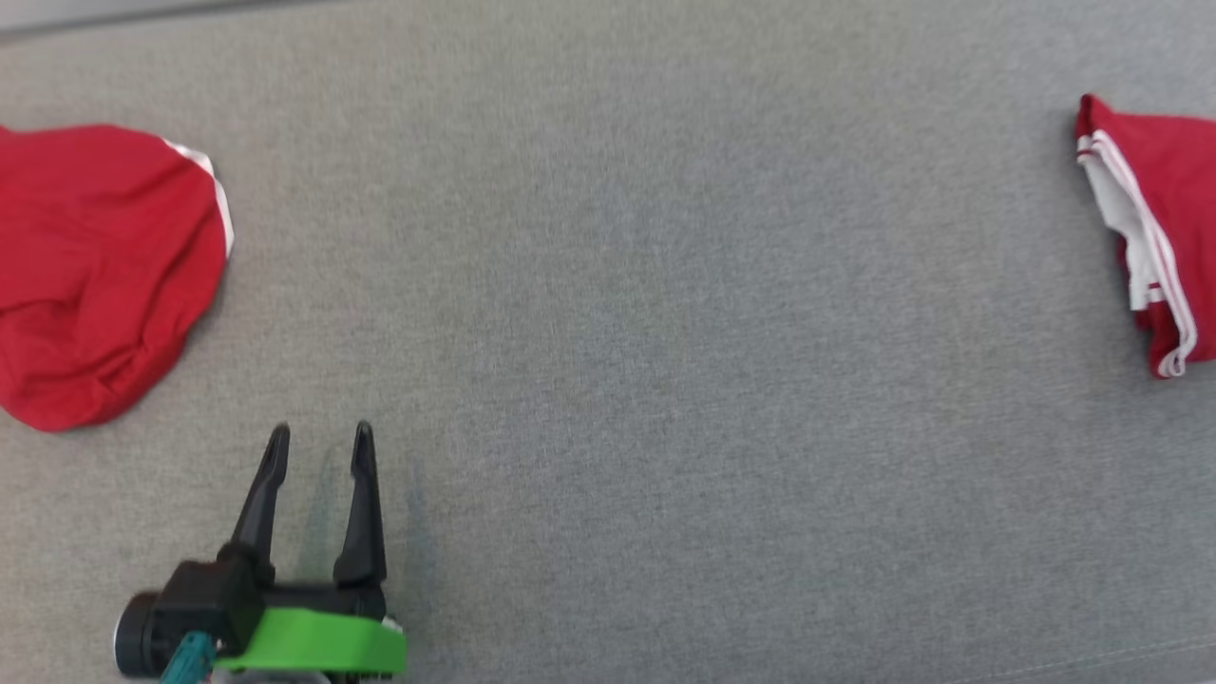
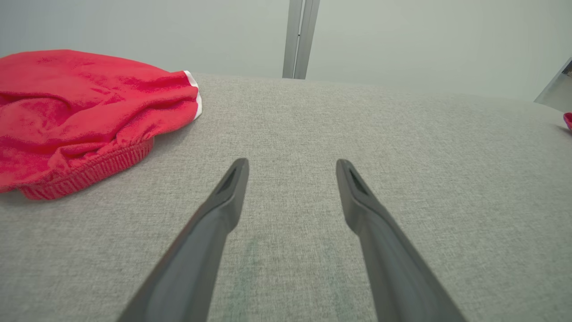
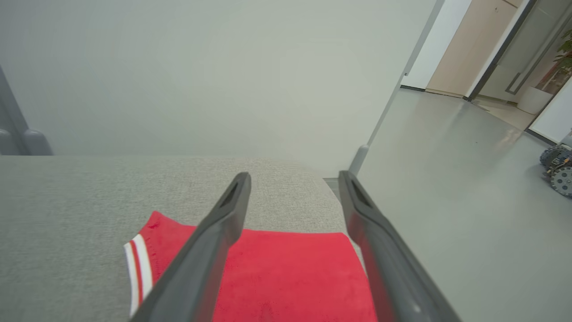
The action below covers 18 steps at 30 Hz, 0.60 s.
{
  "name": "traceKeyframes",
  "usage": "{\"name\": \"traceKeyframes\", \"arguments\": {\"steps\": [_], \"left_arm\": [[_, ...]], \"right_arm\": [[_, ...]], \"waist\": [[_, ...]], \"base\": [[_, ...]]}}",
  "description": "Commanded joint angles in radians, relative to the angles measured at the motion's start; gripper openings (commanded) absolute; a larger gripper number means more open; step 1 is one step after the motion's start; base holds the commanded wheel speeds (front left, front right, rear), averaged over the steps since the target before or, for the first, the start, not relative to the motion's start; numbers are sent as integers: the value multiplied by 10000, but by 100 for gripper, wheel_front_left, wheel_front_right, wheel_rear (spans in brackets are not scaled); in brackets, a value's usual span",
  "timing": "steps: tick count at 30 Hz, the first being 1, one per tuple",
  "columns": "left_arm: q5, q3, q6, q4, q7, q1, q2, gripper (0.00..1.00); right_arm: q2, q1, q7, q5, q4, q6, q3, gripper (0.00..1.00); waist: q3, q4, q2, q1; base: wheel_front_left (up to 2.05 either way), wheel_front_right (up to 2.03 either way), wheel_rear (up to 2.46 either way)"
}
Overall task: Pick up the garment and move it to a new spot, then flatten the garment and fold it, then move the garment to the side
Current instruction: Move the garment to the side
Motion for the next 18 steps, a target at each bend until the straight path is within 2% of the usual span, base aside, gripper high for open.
{"name": "traceKeyframes", "arguments": {"steps": [1,4,8,12,18], "left_arm": [[-154,88,55,59,-4,357,34,100],[-216,201,69,184,-2,929,33,100],[-188,368,29,263,-4,1477,34,100],[-247,532,101,298,-4,1763,31,100],[-7,384,-101,763,-4,1865,34,100]], "right_arm": [[478,791,-19,-262,-599,-13,-278,100],[1588,2118,-23,-881,-2148,-13,-516,100],[2744,3703,-26,-1481,-3633,-13,-259,100],[3517,4897,-27,-1932,-4442,-13,-44,100],[4451,6097,-28,-2407,-4810,-13,119,100]], "waist": [[-1558,-296,0,0],[-2295,-433,0,0],[-3019,-437,0,0],[-3435,-219,0,0],[-3883,294,0,0]], "base": [[0,0,0],[0,0,0],[0,0,0],[0,0,0],[0,0,0]]}}
